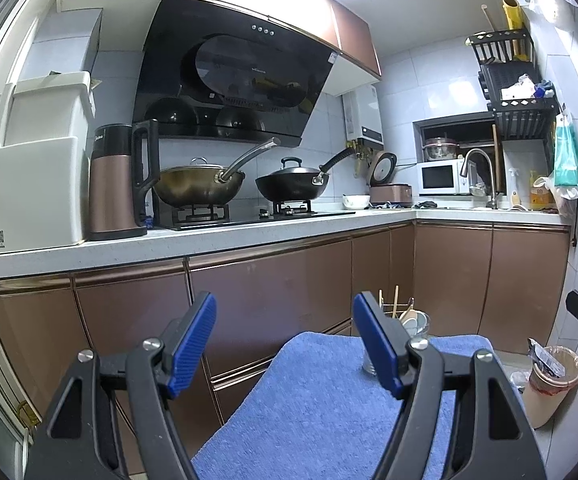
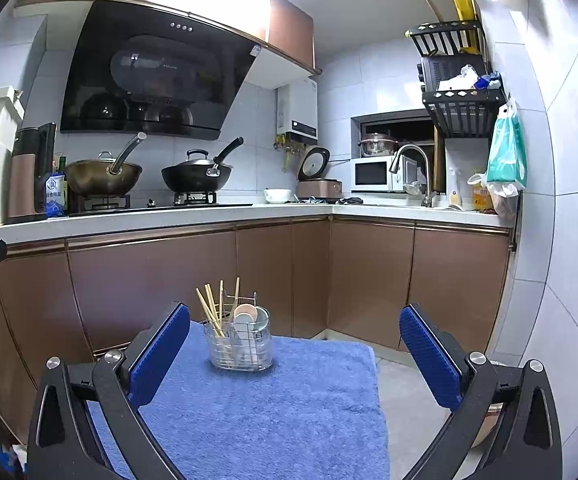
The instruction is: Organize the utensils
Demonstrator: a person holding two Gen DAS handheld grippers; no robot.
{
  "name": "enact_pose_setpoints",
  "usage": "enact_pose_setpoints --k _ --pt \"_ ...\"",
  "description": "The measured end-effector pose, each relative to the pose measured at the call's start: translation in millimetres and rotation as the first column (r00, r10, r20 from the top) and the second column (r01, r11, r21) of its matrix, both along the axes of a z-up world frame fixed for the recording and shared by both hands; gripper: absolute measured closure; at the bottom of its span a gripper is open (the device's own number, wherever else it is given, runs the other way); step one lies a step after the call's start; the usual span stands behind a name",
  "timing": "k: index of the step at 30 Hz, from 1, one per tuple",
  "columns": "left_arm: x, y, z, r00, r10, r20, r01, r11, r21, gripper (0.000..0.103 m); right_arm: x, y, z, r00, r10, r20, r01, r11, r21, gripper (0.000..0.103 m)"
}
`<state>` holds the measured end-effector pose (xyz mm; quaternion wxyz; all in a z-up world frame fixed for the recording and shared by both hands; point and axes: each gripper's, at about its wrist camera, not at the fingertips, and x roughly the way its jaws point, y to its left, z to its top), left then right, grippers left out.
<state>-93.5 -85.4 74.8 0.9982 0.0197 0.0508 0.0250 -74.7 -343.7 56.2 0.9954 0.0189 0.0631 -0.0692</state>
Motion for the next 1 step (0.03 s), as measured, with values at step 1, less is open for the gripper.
enact_pose_setpoints --k 1 --pt "0.7 0.1 -0.3 1.0 -0.001 -0.003 0.001 1.0 0.0 0.033 0.6 -0.3 -0.4 1.0 -0.001 -0.002 0.001 1.0 0.0 0.0"
